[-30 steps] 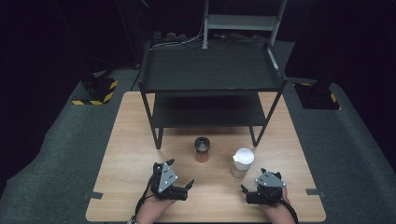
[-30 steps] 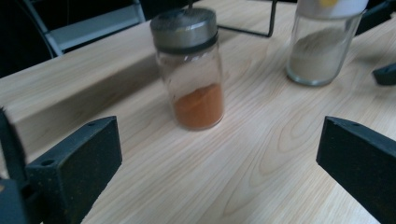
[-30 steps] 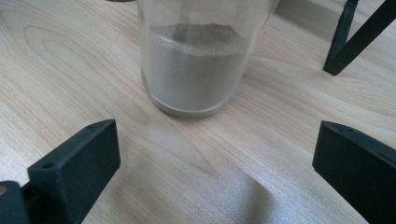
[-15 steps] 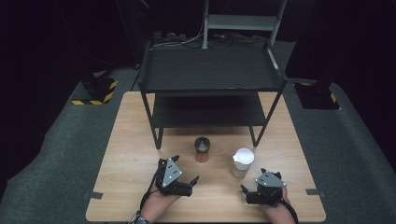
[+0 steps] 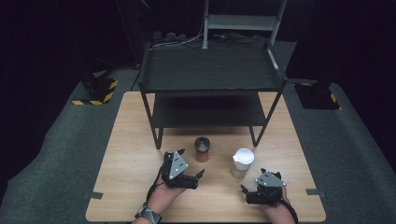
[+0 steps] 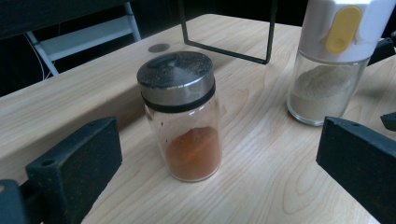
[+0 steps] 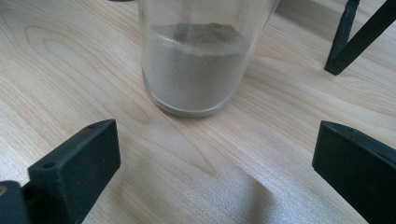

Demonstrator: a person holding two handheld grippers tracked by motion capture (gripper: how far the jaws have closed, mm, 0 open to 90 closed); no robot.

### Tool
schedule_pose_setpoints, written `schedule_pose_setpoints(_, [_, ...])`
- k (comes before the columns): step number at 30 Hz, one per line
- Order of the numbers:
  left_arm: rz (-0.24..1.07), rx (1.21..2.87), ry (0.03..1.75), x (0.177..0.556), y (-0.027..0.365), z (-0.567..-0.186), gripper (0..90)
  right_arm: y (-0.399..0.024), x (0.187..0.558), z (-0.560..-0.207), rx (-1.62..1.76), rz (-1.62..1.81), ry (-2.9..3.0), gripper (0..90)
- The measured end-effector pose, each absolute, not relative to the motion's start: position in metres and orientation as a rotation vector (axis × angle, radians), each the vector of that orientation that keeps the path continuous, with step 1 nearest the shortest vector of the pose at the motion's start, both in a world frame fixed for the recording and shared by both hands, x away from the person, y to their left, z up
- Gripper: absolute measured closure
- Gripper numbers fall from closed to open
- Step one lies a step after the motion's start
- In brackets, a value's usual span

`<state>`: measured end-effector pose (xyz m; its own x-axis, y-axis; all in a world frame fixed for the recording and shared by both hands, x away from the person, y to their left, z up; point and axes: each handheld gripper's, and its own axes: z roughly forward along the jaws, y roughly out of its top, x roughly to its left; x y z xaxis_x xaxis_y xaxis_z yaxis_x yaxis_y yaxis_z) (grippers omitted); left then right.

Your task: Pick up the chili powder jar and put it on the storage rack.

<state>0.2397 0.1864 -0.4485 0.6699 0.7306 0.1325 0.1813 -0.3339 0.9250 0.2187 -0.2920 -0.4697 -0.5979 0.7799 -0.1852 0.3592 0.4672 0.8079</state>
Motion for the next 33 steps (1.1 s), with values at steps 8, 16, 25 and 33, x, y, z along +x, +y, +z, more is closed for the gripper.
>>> schedule_pose_setpoints(8, [0.664,1.847,0.726,0.249,0.185,-0.447,0.4,-0.292,0.219,-0.47,0.944,1.015,2.173,0.0])
schedule_pose_setpoints(16, [0.669,1.854,0.72,0.257,0.18,-0.448,0.4,-0.292,0.219,-0.469,0.949,1.015,2.176,0.0])
schedule_pose_setpoints(25, [0.652,1.847,0.735,0.268,0.175,-0.45,0.4,-0.292,0.219,-0.469,0.947,1.017,2.176,0.0])
schedule_pose_setpoints(33, [0.655,1.845,0.733,0.278,0.17,-0.451,0.4,-0.293,0.219,-0.469,0.947,1.018,2.176,0.0])
